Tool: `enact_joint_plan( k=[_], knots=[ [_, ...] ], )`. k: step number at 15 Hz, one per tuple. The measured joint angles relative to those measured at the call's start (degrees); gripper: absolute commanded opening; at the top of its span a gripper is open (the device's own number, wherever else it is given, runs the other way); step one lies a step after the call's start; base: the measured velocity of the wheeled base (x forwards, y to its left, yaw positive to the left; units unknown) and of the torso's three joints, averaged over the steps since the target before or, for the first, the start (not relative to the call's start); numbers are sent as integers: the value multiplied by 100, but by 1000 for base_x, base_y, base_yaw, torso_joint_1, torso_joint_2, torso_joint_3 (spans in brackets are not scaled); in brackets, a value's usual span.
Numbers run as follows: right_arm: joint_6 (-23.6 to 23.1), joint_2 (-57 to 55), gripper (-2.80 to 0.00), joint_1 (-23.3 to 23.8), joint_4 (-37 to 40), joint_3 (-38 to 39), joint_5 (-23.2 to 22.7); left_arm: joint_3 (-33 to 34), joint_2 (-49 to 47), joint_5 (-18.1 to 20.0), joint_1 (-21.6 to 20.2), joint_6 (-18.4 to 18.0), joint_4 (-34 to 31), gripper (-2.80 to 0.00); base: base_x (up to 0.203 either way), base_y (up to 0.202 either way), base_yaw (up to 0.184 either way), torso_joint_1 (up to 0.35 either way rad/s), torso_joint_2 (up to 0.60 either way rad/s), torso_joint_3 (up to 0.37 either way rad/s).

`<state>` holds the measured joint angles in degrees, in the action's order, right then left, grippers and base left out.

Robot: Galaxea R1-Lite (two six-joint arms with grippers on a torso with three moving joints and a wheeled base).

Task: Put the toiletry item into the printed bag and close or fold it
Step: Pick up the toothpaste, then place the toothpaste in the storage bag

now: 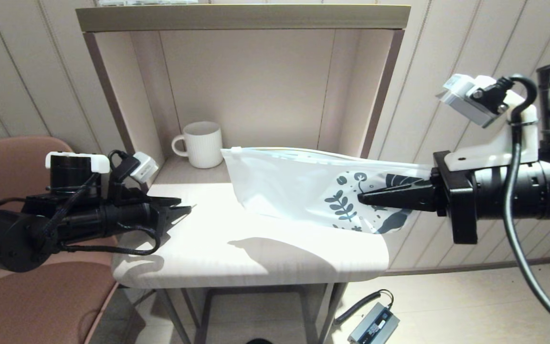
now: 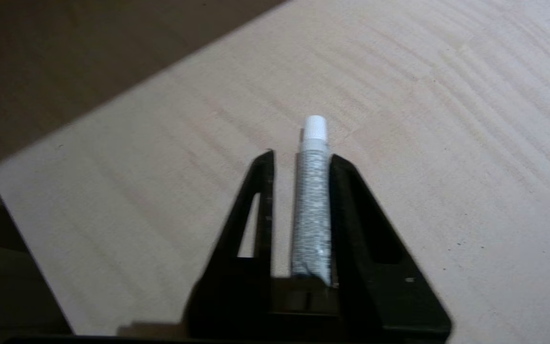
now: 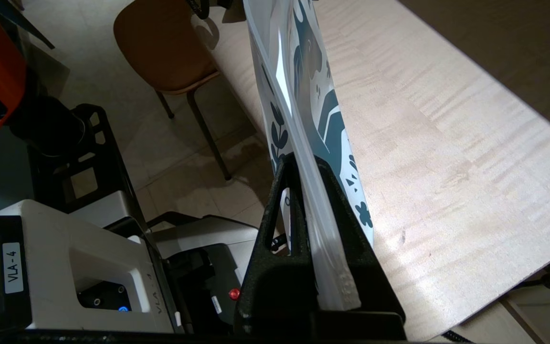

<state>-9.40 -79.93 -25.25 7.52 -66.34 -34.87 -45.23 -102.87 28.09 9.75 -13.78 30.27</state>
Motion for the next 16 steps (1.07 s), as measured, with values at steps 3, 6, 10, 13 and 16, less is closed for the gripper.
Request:
enact_joint_plan(
  k=[3, 6, 10, 13, 16],
  knots=[
    [-7, 11, -280, -5, 0, 0, 6, -13, 204, 9, 56, 13, -124, -280, 0, 0, 0, 0, 0, 0],
    [-7, 44, -280, -27, 2, -2, 13, -16, 554, 13, 197, 26, -319, -280, 0, 0, 0, 0, 0, 0],
    [-388, 131, -280, -60, -25, 141, -47, -113, 1294, 151, 448, 54, -941, -280, 0, 0, 0, 0, 0, 0],
    [-729, 125, -280, -104, -390, 199, 68, -723, 1836, 264, 585, 144, -1736, -280, 0, 0, 0, 0, 0, 0],
    [-1081, -28, -280, -277, -646, 308, 651, -1776, 2196, 723, 653, 397, -2791, -280, 0, 0, 0, 0, 0, 0]
  ],
)
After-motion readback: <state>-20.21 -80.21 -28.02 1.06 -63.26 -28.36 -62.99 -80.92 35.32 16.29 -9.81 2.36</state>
